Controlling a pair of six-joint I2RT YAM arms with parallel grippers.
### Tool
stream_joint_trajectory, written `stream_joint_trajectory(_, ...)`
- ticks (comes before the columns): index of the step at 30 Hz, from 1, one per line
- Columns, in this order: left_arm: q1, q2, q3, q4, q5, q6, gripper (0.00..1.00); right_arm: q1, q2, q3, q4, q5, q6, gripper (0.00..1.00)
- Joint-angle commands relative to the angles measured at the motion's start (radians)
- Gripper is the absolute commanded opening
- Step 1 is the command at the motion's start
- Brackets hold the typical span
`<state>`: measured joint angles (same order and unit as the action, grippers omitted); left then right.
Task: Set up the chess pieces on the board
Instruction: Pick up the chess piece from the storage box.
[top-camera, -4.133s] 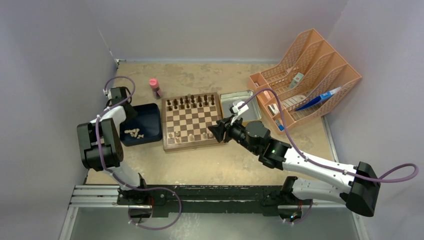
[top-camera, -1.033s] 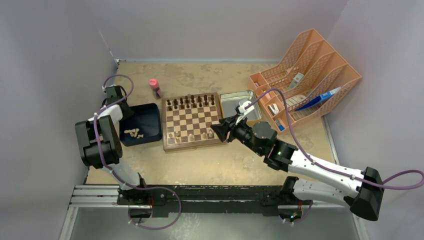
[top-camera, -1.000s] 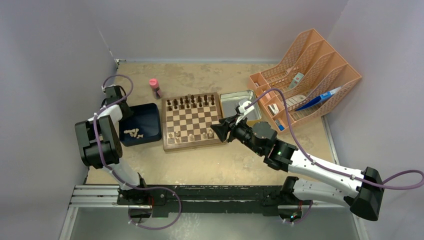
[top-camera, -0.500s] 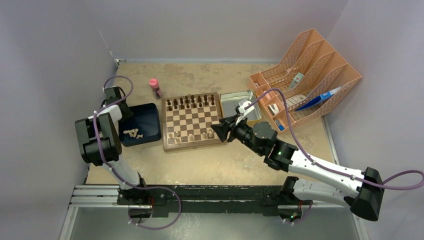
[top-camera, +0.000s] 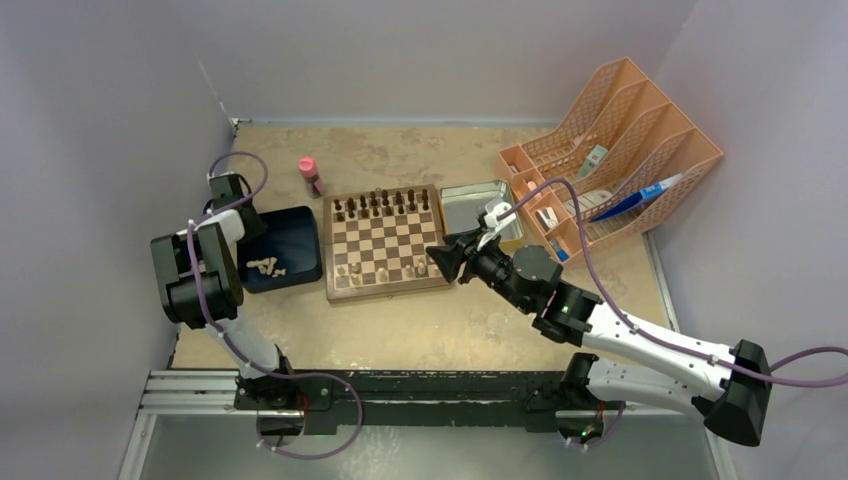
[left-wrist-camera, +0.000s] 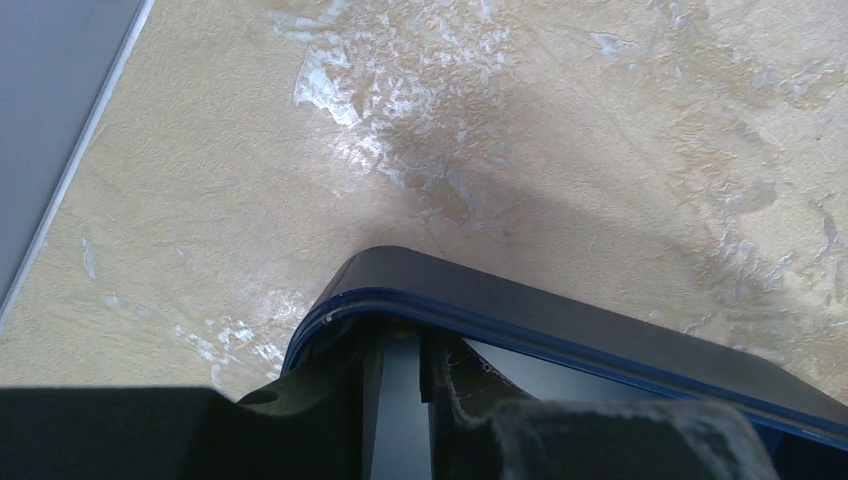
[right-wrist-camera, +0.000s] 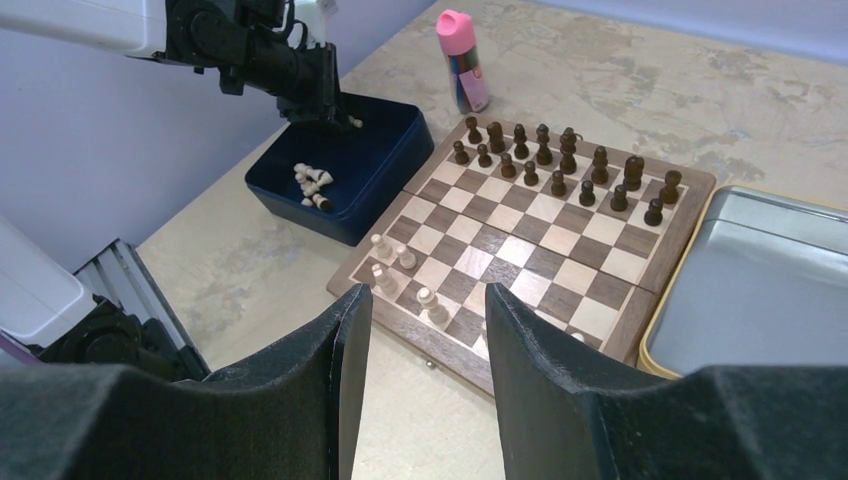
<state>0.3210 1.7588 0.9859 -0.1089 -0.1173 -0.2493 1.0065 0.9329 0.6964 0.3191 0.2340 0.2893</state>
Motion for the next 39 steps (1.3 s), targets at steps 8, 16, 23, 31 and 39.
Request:
stream_joint_trajectory(8,0.009,-0.003,0.022,0.022,0.049,0.007,0.1,-0.003,-0.02,-0.009,0.058,0.022,-0.027,0.49)
stream_joint_trajectory(16,0.009,-0.007,0.034,0.028,0.218,0.075,0.0,-0.003,0.017,-0.001,0.066,-0.003,-0.028,0.48)
stream_joint_trajectory(23,0.007,0.007,0.044,0.029,0.291,0.074,0.0,-0.003,0.007,-0.014,0.07,0.017,-0.024,0.48)
stream_joint_trajectory(31,0.002,-0.033,0.032,0.036,0.316,0.075,0.0,-0.003,0.047,-0.011,0.072,0.002,-0.014,0.48)
stream_joint_trajectory(39,-0.007,-0.052,0.11,-0.162,0.242,0.011,0.0,-0.004,0.067,0.004,0.056,-0.022,0.029,0.48)
